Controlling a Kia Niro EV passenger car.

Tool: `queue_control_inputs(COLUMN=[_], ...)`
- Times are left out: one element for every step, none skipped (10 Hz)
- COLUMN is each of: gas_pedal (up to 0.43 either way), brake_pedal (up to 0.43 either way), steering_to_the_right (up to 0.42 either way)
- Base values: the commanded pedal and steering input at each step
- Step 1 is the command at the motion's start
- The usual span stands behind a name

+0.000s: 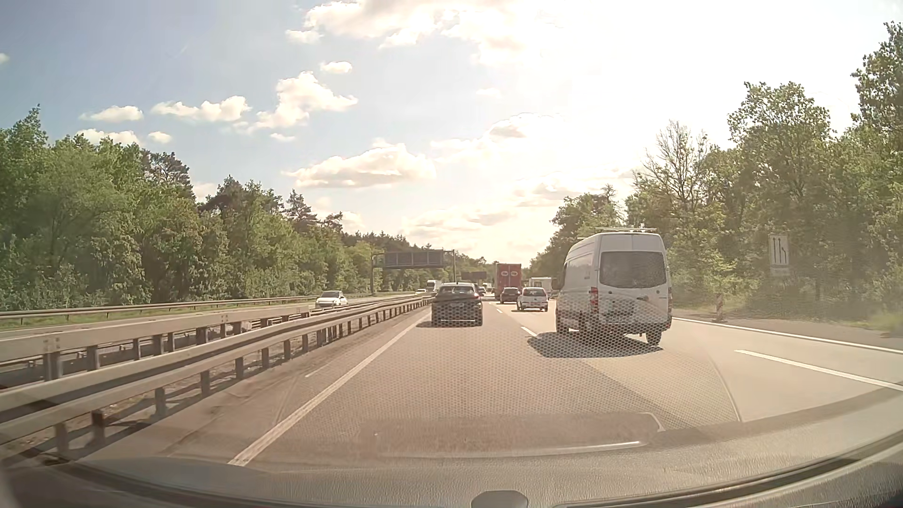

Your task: Follow the waypoints while adhering to traffic rules and regulations

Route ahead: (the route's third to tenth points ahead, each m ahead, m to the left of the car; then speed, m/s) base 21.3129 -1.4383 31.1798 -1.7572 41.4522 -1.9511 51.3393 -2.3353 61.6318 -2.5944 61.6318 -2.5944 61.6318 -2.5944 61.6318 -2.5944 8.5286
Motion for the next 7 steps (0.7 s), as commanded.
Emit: queue_control_inputs(gas_pedal=[0.197,0.197,0.197,0.197,0.197,0.197,0.197], brake_pedal=[0.000,0.000,0.000,0.000,0.000,0.000,0.000], steering_to_the_right=[0.001,0.001,0.002,0.002,0.002,0.002,0.003])
